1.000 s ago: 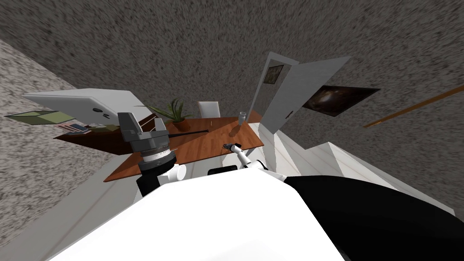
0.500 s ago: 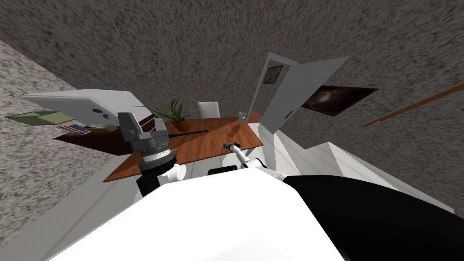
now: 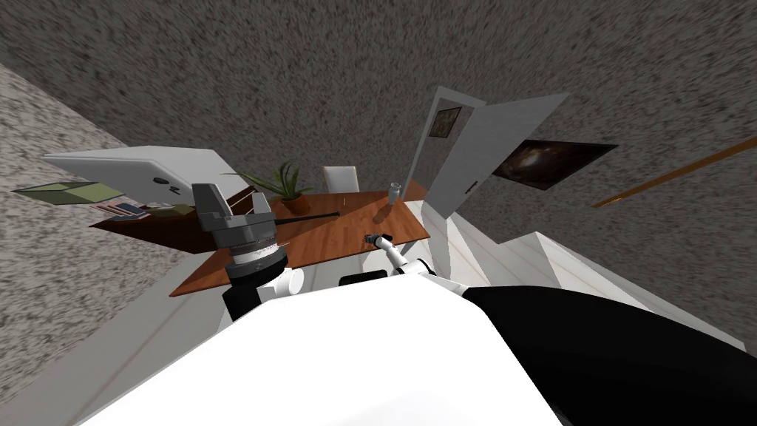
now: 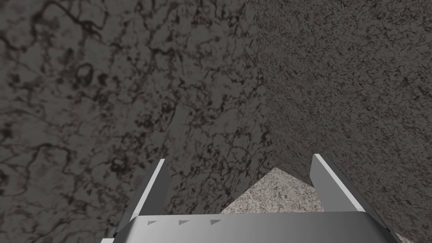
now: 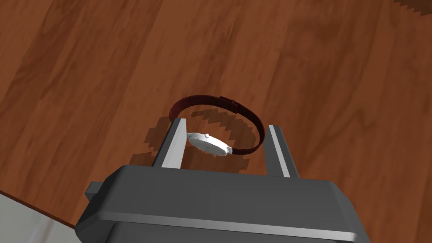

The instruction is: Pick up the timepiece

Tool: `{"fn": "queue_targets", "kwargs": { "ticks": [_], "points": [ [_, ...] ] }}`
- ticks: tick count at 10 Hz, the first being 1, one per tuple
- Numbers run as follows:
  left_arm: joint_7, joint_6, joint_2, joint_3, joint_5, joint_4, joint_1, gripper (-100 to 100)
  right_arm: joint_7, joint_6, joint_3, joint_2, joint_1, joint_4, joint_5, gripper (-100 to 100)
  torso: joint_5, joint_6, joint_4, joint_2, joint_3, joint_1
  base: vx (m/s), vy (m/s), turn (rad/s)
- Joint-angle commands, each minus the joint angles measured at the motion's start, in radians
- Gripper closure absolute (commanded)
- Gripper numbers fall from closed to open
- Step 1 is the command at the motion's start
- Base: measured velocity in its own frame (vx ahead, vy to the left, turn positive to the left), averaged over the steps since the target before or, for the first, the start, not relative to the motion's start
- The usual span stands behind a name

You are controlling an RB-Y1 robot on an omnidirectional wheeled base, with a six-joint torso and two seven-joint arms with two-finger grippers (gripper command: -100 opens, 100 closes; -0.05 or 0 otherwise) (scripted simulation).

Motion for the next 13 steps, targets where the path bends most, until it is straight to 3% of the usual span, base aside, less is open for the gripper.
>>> {"fn": "queue_targets", "kwargs": {
  "ticks": [1,2,3,6,9,10,11,12,13],
  "points": [
    [0.000,0.000,0.000,0.000,0.000,0.000,0.000,0,-0.030,0.033,-0.001,-0.015,0.049,-0.050,0.027,100,0.000,0.000,0.000,0.000,0.000,0.000,0.015,0.031,0.047],
    [0.000,0.000,0.000,0.000,0.000,0.000,0.000,0,-0.030,0.033,-0.001,-0.015,0.049,-0.070,0.027,100,0.000,0.001,-0.002,0.000,-0.001,0.001,0.013,0.034,0.009],
    [0.000,0.000,0.000,0.000,0.000,0.000,0.000,0,-0.047,0.055,-0.001,-0.028,0.083,-0.094,0.040,100,0.000,0.001,-0.002,-0.001,-0.002,0.001,0.011,0.039,0.029],
    [0.000,0.000,0.000,0.000,0.000,0.000,0.000,0,-0.047,0.055,-0.001,-0.028,0.083,-0.123,0.040,100,0.000,0.001,-0.006,-0.001,-0.003,-0.001,0.002,0.012,0.002],
    [0.000,0.000,0.000,0.000,0.000,0.000,0.000,0,-0.081,0.100,0.000,-0.052,0.150,-0.217,0.065,100,0.000,0.001,-0.006,-0.001,-0.003,-0.001,0.004,0.022,0.026],
    [0.000,0.000,0.000,0.000,0.000,0.000,0.000,0,-0.081,0.100,0.000,-0.052,0.150,-0.228,0.065,100,0.000,0.001,-0.006,-0.001,-0.004,0.000,0.008,0.027,0.013],
    [0.000,0.000,0.000,0.000,0.000,0.000,0.000,0,-0.099,0.123,0.001,-0.065,0.183,-0.265,0.078,100,0.000,0.001,-0.006,-0.001,-0.003,0.000,0.014,0.032,0.033],
    [0.000,0.000,0.000,0.000,0.000,0.000,0.000,0,-0.099,0.123,0.001,-0.065,0.183,-0.281,0.078,100,0.000,0.001,-0.006,-0.001,-0.004,0.000,0.009,0.024,0.012],
    [0.000,0.000,0.000,0.000,0.000,0.000,0.000,0,-0.116,0.145,0.001,-0.077,0.216,-0.312,0.091,100,0.000,0.001,-0.006,-0.002,-0.004,0.000,0.006,0.029,0.034]
  ]
}}
